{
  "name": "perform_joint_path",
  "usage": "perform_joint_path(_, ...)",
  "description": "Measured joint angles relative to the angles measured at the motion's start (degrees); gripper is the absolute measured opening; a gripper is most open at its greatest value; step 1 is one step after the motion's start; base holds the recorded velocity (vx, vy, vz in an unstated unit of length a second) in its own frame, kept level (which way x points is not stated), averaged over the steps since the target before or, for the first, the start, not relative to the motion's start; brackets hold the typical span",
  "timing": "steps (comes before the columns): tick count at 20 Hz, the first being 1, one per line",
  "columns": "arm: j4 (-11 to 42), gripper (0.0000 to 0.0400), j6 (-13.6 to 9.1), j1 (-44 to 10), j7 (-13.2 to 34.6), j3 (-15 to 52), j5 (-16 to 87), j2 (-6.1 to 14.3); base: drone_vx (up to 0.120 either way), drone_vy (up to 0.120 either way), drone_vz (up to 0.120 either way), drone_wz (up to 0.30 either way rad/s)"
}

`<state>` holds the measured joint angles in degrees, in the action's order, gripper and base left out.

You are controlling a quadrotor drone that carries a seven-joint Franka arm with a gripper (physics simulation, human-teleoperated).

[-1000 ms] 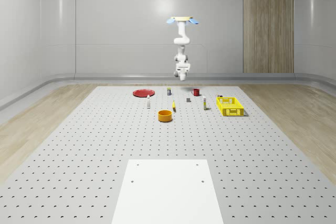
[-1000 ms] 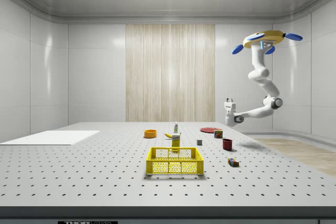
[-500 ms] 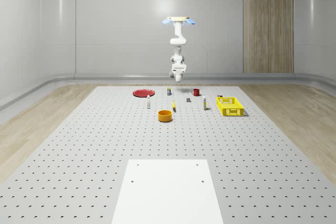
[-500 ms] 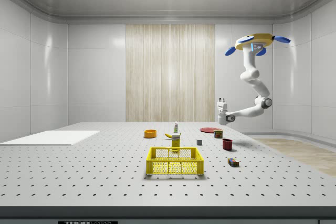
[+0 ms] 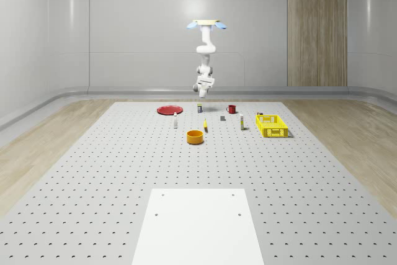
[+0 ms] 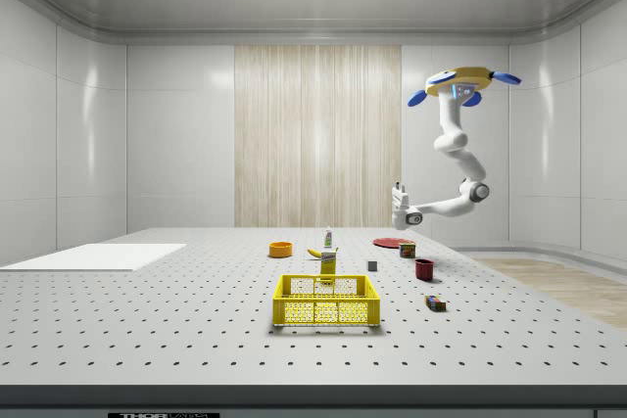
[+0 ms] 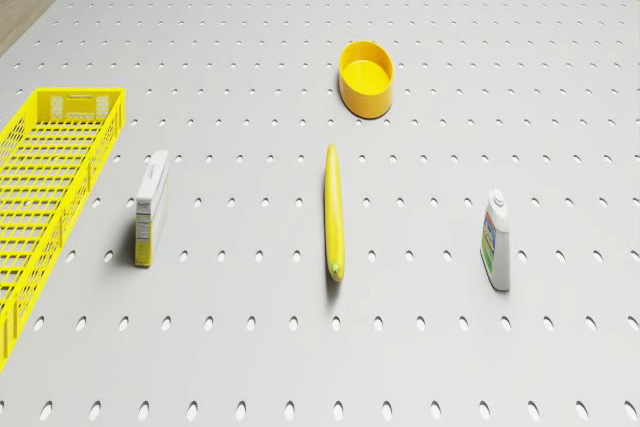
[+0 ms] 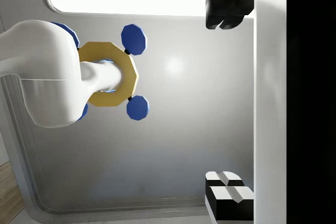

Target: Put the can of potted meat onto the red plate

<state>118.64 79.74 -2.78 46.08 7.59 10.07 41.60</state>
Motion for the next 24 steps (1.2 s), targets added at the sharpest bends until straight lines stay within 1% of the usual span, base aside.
perform_joint_path(4, 2.0, 0.0400, 0.5, -2.1, 1.4, 6.7, 9.6, 0.6, 0.120, -0.120, 0.000, 0.000)
perform_joint_path(7, 6.0, 0.0400, 1.1, -4.9, 3.3, 14.7, 21.4, 1.5, 0.120, -0.120, 0.000, 0.000)
perform_joint_path(10, 13.8, 0.0400, 1.9, -9.0, 6.8, 25.1, 37.9, 3.3, 0.107, -0.120, 0.000, 0.000)
perform_joint_path(12, 21.0, 0.0400, 2.1, -12.8, 10.4, 32.5, 50.8, 4.9, 0.000, -0.100, -0.020, 0.000)
perform_joint_path(13, 24.8, 0.0400, 1.9, -15.0, 12.6, 36.0, 57.4, 5.7, 0.000, 0.000, -0.120, 0.000)
perform_joint_path(15, 32.0, 0.0400, 0.7, -20.3, 17.6, 42.4, 70.0, 7.4, 0.000, 0.000, -0.100, 0.000)
perform_joint_path(18, 39.9, 0.0400, -2.8, -29.5, 25.2, 49.9, 85.1, 9.8, 0.000, 0.000, -0.093, 0.000)
perform_joint_path(21, 44.1, 0.0400, -6.8, -38.2, 31.5, 55.1, 94.6, 12.0, 0.000, 0.000, -0.120, 0.000)
perform_joint_path(23, 45.6, 0.0400, -9.0, -42.9, 34.7, 57.6, 98.4, 13.3, 0.000, 0.000, -0.120, 0.000)
perform_joint_path(24, 46.0, 0.0400, -9.9, -44.9, 36.0, 58.5, 99.7, 13.9, -0.120, 0.000, -0.120, 0.000)
